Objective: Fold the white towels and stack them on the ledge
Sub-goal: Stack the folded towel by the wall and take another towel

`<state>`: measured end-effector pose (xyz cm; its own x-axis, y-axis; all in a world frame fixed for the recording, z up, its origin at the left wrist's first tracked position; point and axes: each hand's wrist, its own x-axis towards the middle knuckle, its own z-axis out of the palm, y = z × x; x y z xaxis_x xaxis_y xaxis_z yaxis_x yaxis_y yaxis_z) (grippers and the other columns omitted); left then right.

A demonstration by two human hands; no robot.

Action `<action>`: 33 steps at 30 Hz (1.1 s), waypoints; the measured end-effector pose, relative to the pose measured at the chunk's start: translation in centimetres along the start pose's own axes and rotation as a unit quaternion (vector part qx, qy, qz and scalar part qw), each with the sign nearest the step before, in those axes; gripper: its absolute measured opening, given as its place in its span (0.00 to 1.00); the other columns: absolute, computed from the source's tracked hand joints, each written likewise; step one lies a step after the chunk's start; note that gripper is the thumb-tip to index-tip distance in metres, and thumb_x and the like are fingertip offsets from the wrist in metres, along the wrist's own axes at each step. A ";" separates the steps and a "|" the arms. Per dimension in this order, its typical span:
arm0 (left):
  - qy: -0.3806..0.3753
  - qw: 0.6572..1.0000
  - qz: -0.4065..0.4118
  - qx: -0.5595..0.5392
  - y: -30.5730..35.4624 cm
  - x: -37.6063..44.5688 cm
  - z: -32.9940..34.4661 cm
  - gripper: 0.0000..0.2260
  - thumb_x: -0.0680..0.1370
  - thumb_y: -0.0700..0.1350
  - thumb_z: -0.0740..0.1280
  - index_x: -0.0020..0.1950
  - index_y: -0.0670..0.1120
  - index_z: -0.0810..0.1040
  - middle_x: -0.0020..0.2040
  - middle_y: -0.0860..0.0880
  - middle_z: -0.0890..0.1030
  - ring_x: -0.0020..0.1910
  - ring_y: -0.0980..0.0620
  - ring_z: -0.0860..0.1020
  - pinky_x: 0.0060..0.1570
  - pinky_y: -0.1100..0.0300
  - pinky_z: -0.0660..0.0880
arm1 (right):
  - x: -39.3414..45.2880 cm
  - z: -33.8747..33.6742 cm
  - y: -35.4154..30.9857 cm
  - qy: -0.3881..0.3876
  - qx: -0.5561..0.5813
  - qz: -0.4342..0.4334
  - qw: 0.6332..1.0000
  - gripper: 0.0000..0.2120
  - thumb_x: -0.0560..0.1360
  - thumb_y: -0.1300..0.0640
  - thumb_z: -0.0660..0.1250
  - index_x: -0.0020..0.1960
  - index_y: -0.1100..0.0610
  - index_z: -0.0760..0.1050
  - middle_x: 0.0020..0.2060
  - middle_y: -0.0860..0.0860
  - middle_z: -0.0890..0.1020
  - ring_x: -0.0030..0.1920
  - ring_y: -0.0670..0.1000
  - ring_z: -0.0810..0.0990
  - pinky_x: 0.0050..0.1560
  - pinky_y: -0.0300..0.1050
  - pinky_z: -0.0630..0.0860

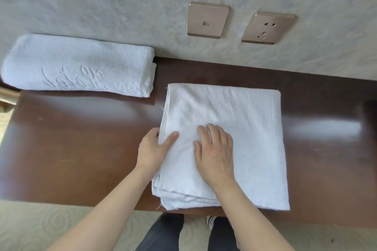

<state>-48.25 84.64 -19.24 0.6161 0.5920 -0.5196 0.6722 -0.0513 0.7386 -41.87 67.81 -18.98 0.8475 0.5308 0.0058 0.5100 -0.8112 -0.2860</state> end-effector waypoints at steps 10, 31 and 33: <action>-0.123 0.982 -0.096 -0.107 -4.3 -10.0 -0.4 0.10 0.77 0.52 0.73 0.55 0.49 0.80 0.45 0.50 0.86 0.37 0.45 0.86 0.38 0.46 0.83 | -4.0 0.7 -1.8 -0.119 -0.012 0.011 0.993 0.29 0.84 0.42 0.43 0.82 0.51 0.47 0.81 0.50 0.46 0.81 0.52 0.39 0.78 0.60 0.40; -0.038 0.988 -0.072 -0.130 -6.3 -11.3 1.0 0.11 0.78 0.53 0.70 0.49 0.46 0.81 0.42 0.47 0.86 0.40 0.48 0.85 0.42 0.46 0.83 | -4.1 2.1 -2.8 -0.184 0.010 -0.193 0.964 0.28 0.83 0.42 0.42 0.82 0.46 0.50 0.81 0.47 0.49 0.81 0.54 0.41 0.77 0.63 0.37; 0.007 0.989 -0.075 -0.125 -6.6 -11.9 1.3 0.12 0.77 0.55 0.71 0.49 0.46 0.81 0.41 0.49 0.86 0.38 0.49 0.85 0.41 0.45 0.83 | -3.5 0.9 -0.5 -0.189 0.042 -0.211 0.958 0.27 0.83 0.44 0.41 0.82 0.47 0.51 0.81 0.48 0.51 0.81 0.51 0.42 0.79 0.59 0.39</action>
<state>-59.47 76.89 -18.47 0.5093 0.5892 -0.6272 0.6321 0.2384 0.7373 -45.19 66.60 -19.68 0.4473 0.8706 -0.2049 0.7677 -0.4912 -0.4116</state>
